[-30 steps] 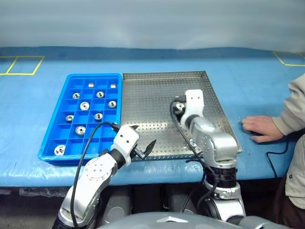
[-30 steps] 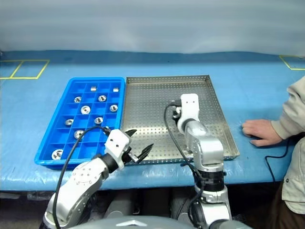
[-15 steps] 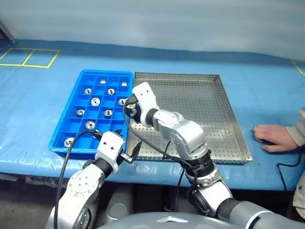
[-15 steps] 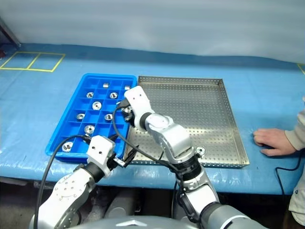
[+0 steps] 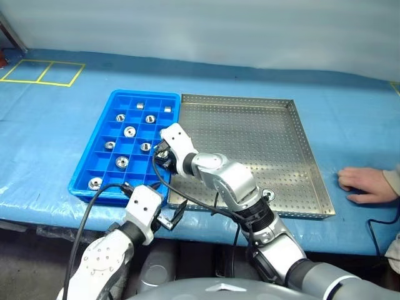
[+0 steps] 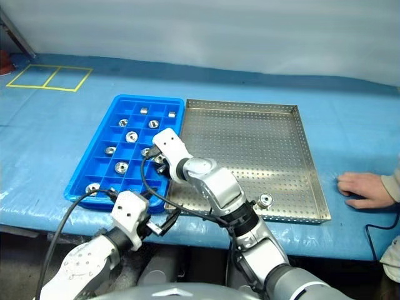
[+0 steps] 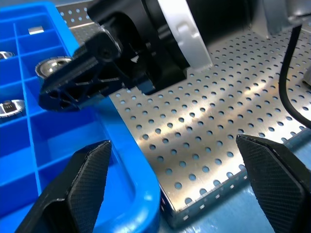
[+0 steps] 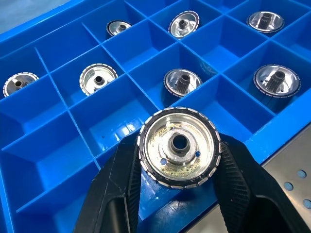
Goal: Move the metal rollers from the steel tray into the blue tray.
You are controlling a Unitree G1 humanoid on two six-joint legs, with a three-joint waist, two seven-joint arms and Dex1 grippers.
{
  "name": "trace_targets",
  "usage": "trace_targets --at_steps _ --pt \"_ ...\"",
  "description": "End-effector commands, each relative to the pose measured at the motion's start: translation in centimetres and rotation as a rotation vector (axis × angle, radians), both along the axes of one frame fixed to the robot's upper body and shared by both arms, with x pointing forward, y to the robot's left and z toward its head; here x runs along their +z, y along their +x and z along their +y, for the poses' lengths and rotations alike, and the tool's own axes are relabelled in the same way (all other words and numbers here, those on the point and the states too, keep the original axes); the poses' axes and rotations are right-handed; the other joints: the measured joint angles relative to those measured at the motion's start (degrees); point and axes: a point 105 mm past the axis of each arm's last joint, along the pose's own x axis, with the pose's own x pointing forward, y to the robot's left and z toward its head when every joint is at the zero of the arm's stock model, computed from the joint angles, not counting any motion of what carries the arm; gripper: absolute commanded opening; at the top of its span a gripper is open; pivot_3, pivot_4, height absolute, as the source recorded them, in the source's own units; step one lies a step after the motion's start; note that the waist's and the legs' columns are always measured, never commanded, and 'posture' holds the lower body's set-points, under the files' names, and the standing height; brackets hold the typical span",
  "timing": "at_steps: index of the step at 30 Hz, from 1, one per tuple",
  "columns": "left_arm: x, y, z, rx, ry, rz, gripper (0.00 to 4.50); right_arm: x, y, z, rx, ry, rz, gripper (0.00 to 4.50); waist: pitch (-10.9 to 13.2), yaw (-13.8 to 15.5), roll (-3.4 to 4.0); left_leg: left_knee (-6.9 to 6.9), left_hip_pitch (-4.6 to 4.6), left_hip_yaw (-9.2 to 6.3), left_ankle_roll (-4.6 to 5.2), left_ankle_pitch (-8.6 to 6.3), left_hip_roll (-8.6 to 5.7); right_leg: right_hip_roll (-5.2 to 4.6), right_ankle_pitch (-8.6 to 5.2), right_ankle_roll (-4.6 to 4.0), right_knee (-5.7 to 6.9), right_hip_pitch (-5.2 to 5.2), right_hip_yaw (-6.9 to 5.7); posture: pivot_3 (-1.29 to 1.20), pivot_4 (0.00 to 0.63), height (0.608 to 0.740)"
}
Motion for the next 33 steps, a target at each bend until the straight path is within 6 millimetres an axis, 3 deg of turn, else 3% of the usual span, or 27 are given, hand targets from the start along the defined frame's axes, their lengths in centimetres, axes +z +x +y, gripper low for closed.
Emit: trace_targets --at_steps 1,8,12,17,20,23,28,33 --pt "1.5 -0.1 0.7 0.026 0.003 -0.059 4.50 0.0 -0.5 0.9 0.049 0.005 0.004 1.70 0.0 0.1 0.00 0.00 0.00 -0.03 0.00 0.00 0.01 0.00 -0.01 -0.01 0.01 0.01 -0.02 0.45 0.150 0.740" --pt "1.7 0.1 0.9 0.047 0.000 -0.077 4.50 -1.0 0.6 0.6 -0.006 -0.029 0.005 1.70 0.0 0.7 0.01 0.00 0.01 -0.02 -0.01 0.00 0.01 0.00 -0.01 -0.01 -0.02 0.01 -0.05 0.46 0.150 0.740" --pt "1.9 0.4 0.2 0.017 -0.015 -0.085 4.50 -0.8 1.6 -0.7 -0.089 -0.020 -0.001 2.98 0.0 1.6 0.00 0.01 -0.02 -0.04 -0.01 0.00 -0.03 -0.04 -0.01 0.01 -0.05 0.01 -0.06 0.42 0.150 0.740" --pt "2.0 1.1 -0.7 -0.052 -0.022 -0.091 4.50 1.8 2.0 -3.3 -0.149 0.035 -0.062 4.49 0.0 2.3 0.00 0.10 -0.01 -0.08 -0.01 0.00 -0.06 -0.12 0.00 0.02 -0.11 -0.02 -0.12 0.35 0.150 0.740" --pt "2.1 1.5 -1.0 -0.086 -0.024 -0.097 4.50 3.3 2.2 -5.5 -0.205 0.059 -0.097 4.49 0.0 1.5 0.00 0.11 -0.11 -0.04 -0.01 -0.01 -0.08 -0.14 0.01 0.04 -0.12 0.00 -0.10 0.29 0.150 0.740" --pt "2.2 1.9 -1.8 -0.144 -0.034 -0.097 4.50 4.5 2.5 -10.1 -0.346 0.037 -0.128 4.49 0.0 0.2 0.02 0.04 -0.19 -0.08 -0.01 0.00 -0.07 -0.08 0.02 0.03 -0.08 -0.06 -0.12 0.25 0.150 0.740" --pt "2.0 2.2 -2.7 -0.223 -0.042 -0.081 4.50 3.2 1.5 -15.6 -0.524 -0.055 -0.018 4.49 0.0 -2.0 0.02 0.01 -0.17 -0.13 0.00 -0.02 -0.06 -0.05 0.02 0.02 -0.07 -0.02 -0.13 0.18 0.150 0.740" --pt "2.1 2.4 -3.2 -0.283 -0.044 -0.079 4.50 1.8 -0.5 -18.0 -0.577 -0.119 0.092 4.49 0.0 -4.8 0.06 0.02 -0.10 -0.07 0.00 -0.02 -0.01 -0.02 -0.03 -0.05 -0.04 0.00 -0.07 0.13 0.150 0.740"
